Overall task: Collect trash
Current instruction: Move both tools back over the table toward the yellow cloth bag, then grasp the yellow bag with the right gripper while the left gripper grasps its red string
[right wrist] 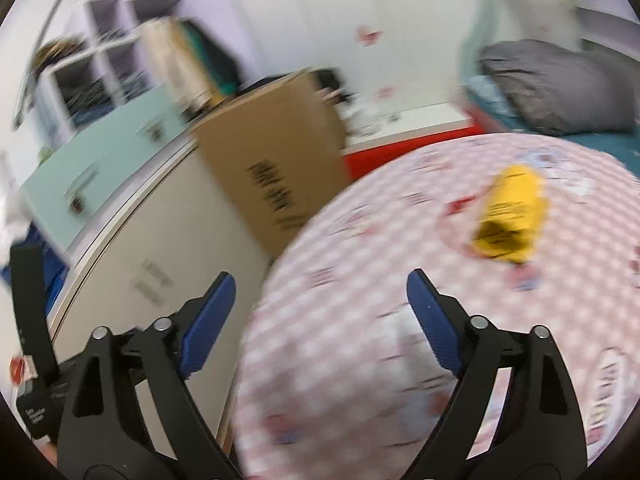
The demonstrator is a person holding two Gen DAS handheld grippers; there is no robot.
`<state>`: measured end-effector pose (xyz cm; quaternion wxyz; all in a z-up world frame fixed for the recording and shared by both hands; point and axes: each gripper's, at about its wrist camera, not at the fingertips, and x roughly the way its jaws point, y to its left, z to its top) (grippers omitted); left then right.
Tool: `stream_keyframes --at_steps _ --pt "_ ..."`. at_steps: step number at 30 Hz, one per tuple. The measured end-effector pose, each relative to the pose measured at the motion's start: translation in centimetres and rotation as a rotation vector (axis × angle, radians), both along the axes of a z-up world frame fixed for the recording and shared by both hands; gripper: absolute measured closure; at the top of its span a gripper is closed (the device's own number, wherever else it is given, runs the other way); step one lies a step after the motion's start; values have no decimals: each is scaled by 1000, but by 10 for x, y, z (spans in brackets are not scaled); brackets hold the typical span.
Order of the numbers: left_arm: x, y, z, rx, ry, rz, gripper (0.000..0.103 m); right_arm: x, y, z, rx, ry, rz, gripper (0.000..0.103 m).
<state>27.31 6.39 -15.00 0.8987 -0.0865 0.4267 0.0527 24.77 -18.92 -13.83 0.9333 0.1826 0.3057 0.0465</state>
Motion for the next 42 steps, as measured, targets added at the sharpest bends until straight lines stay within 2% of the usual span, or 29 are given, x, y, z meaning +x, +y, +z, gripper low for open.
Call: stream_keyframes --at_steps 5,8,14,19,20,21,23,26,33,36,38,39,40,41,42 --pt "22 -53 0 22 0 -87 26 8 -63 -10 1 36 -213 11" --pt "36 -79 -2 30 1 -127 26 20 -84 -20 8 74 -283 8" --pt "62 -114 -11 59 15 -174 26 64 -102 -50 26 181 -258 8" --pt "82 -135 -16 62 26 -202 26 85 -111 -65 27 234 -155 8" --pt "87 -142 -18 68 30 -214 26 87 -117 -67 32 232 -143 21" --pt "91 -148 -20 69 34 -224 26 87 -121 -67 22 230 -137 41" --pt "96 -161 -23 65 36 -253 26 86 -131 -66 37 233 -111 45" --pt "102 -184 -29 76 30 -308 26 83 -144 -62 6 226 -109 49" --pt "116 -237 -41 121 12 -417 27 75 -165 -60 44 201 -136 52" --pt "121 -250 -47 120 28 -442 40 75 -166 -59 51 202 -127 52" --pt "124 -256 -52 144 35 -444 58 75 -164 -58 42 202 -118 52" --pt "123 -259 -51 159 26 -452 60 76 -162 -57 39 202 -112 54" --pt "122 -260 -50 150 25 -469 75 76 -160 -57 38 201 -105 55" --pt "122 -260 -49 150 27 -469 100 76 -160 -56 38 201 -97 55" --pt "122 -259 -48 148 33 -465 101 77 -158 -55 38 201 -87 56"
